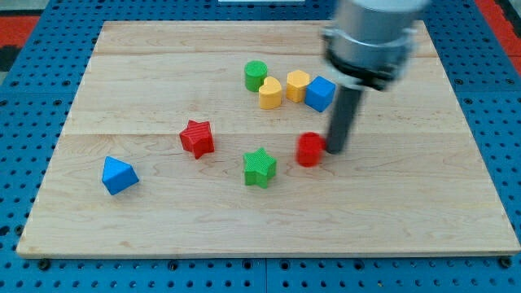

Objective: Move the red circle bottom of the hexagon

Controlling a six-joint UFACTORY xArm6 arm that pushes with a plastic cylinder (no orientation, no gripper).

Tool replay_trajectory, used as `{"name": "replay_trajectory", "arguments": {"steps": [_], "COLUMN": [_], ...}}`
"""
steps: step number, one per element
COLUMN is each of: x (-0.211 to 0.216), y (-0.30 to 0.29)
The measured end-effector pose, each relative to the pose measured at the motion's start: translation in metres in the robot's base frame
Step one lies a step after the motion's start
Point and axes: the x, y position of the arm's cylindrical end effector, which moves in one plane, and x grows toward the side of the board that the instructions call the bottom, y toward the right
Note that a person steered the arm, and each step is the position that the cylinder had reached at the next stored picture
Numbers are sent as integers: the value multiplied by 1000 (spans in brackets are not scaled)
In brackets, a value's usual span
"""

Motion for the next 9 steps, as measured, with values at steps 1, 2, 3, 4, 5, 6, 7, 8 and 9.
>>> {"name": "replay_trajectory", "arguments": {"steps": [1, 2, 3, 4, 5, 6, 7, 8, 9], "x": [38, 36, 13, -1, -8, -11, -19, -23, -23], "y": [21, -50, -102, -144, -139, -93, -62, -37, -32]}}
